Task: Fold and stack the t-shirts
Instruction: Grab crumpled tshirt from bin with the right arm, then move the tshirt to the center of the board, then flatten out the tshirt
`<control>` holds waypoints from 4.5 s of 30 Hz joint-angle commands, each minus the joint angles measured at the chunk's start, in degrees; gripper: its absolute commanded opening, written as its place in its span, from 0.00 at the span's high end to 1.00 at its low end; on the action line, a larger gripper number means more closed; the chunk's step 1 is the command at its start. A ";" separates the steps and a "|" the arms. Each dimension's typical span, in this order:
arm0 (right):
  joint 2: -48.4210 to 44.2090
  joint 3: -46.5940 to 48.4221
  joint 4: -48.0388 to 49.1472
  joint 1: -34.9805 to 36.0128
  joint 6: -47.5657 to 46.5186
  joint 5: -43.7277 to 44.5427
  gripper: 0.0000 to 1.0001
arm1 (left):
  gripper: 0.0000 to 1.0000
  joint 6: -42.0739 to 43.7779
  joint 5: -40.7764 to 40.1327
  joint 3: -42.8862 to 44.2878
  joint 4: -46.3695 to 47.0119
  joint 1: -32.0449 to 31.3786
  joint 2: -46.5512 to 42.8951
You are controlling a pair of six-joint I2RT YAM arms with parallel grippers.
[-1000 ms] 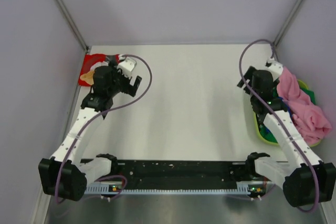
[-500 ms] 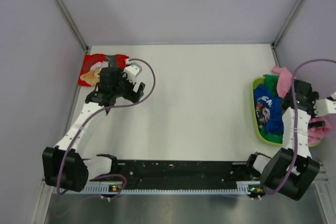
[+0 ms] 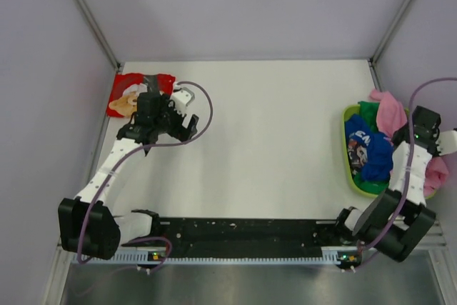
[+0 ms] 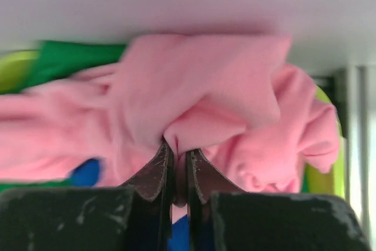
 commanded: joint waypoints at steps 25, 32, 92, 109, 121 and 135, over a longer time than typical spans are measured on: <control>0.17 50.68 22.01 66.96 -37.60 -66.81 1.00 | 0.01 -6.38 -26.17 6.64 3.17 6.73 1.54; 4.55 33.19 22.01 66.78 -43.73 -55.03 1.00 | 0.01 -5.34 -20.20 6.38 2.82 15.18 -0.83; 37.97 47.68 16.39 74.43 -50.16 -46.23 1.00 | 0.10 23.41 -2.24 -16.11 -11.00 -19.35 3.81; 33.22 42.58 16.47 71.09 -48.49 -49.66 1.00 | 0.11 20.68 -0.43 -11.74 -5.69 -16.37 5.92; 32.17 40.20 16.65 71.09 -48.58 -46.67 1.00 | 0.11 15.86 -6.72 0.31 -10.54 -16.64 22.53; 13.19 25.54 6.57 66.08 -47.88 -46.23 0.99 | 1.00 13.13 -18.43 2.25 -9.75 -8.38 18.43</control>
